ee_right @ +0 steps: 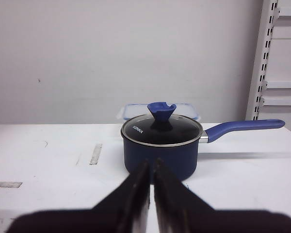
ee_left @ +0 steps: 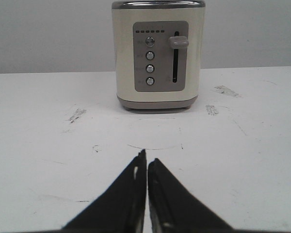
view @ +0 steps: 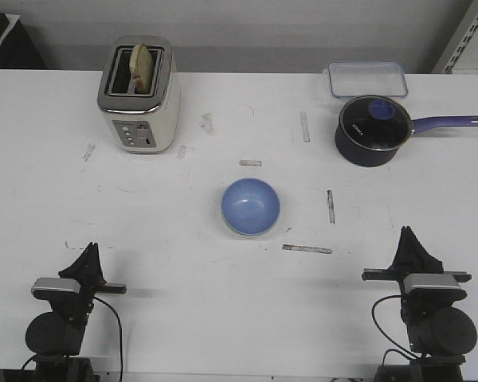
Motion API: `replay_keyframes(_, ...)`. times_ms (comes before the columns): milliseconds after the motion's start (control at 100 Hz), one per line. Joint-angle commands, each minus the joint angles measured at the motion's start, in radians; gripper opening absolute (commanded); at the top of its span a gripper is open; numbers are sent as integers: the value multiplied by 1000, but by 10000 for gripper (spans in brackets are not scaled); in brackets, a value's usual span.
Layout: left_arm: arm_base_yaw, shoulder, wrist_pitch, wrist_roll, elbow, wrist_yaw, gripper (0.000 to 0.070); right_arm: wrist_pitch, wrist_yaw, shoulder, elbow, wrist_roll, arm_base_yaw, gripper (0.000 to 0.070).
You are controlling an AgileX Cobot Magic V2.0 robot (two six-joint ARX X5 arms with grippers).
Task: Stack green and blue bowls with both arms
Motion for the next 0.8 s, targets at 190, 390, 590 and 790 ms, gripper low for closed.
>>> replay_keyframes(190,-2,-2,10,14,-22,-24,2,10,0,0,1,-11,0,5)
replay_keyframes(390,-2,-2,11,14,-22,-19,2,10,0,0,1,-11,0,5)
replay_keyframes(590,-2,-2,10,14,-22,-19,2,10,0,0,1,-11,0,5)
replay_keyframes(790,-2,-2,10,15,-22,-19,2,10,0,0,1,-11,0,5)
